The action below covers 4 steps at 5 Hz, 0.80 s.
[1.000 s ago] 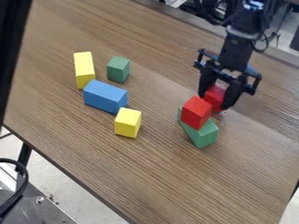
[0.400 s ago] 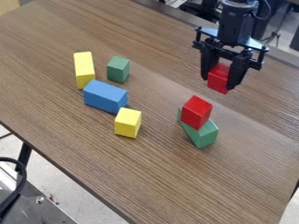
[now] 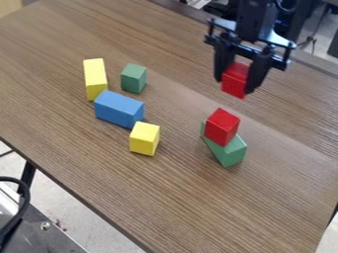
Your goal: Put the red block on the top of the red arch
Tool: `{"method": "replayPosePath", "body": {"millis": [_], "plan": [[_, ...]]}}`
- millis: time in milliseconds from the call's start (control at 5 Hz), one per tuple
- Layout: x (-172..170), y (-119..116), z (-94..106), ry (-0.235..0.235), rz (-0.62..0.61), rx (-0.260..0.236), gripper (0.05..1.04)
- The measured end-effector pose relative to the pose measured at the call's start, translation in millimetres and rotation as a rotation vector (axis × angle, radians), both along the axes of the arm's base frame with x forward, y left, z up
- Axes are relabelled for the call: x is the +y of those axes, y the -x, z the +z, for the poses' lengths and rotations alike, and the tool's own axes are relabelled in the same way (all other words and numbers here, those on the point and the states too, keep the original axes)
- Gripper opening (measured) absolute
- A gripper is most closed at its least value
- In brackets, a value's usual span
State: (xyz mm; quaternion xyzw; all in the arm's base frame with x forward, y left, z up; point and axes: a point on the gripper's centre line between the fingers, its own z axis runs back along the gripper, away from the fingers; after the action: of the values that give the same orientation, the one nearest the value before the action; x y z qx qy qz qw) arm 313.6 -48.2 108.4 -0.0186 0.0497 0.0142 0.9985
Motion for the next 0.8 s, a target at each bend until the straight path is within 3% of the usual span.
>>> {"method": "replayPosePath", "body": {"millis": [400,600,800], "plan": [[-1,33,17.5,-0.016,0.047,0.031,0.584],[-7,34,17.2,0.024,0.036,0.033,0.584],[-8,23,-9.0,0.004,0.031,0.137,0.584]]}}
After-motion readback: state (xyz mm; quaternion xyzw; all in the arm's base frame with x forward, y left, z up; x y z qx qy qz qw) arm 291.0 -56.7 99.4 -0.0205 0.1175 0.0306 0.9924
